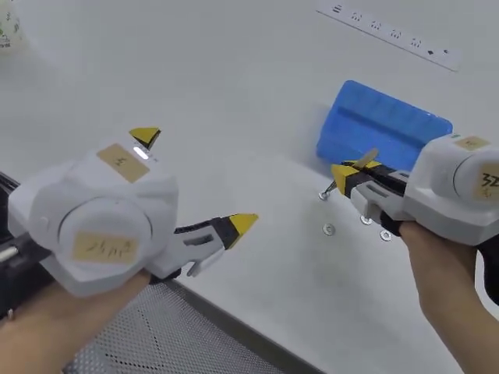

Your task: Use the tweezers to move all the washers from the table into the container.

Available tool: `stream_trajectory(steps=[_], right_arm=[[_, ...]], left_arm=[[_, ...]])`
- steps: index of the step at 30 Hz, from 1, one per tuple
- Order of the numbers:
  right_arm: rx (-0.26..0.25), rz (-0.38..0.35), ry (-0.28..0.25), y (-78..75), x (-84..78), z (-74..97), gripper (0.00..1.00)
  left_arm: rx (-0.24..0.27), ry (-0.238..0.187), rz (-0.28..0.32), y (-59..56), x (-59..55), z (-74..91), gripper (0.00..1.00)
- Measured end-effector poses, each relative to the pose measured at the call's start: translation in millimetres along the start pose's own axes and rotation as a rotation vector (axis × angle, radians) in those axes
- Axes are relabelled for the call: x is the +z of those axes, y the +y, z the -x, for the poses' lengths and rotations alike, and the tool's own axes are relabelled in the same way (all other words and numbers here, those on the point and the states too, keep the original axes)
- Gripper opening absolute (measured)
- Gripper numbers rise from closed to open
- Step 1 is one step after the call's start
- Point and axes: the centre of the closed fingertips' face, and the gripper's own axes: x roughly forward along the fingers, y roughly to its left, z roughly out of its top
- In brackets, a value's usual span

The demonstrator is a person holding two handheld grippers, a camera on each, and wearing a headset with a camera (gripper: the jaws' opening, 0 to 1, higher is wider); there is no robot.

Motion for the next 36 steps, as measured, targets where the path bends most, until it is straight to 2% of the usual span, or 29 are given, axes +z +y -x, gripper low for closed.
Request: stream_trajectory(steps=[11,16,18,23,32,36], right_arm=[[-0.003,0.028,0.010,-2.9,-2.4,-0.6,0.03],[0.008,0.071,0.025,1.3,-0.5,-1.9,0.01],[0.007,0.103,0.057,1.4,-5.2,-2.9,0.01],[0.017,0.126,0.056,5.3,-3.3,-0.8,0.01],[0.015,0.072,0.049,6.7,-3.9,0.5,0.04],[0.021,0.069,0.044,8.1,-1.3,2.6,0.04]], left_arm=[[0.001,0.004,-0.003,-0.3,-0.6,0.0,0.87],[0.001,0.007,-0.006,-0.4,-1.3,-0.3,0.87],[0.001,0.007,-0.005,-0.5,-1.3,-0.2,0.87],[-0.004,0.002,-0.004,-1.1,-0.2,0.3,0.87],[0.000,-0.004,-0.003,-0.7,0.5,1.2,0.87],[0.004,-0.003,-0.001,-0.6,0.0,1.1,0.87]])
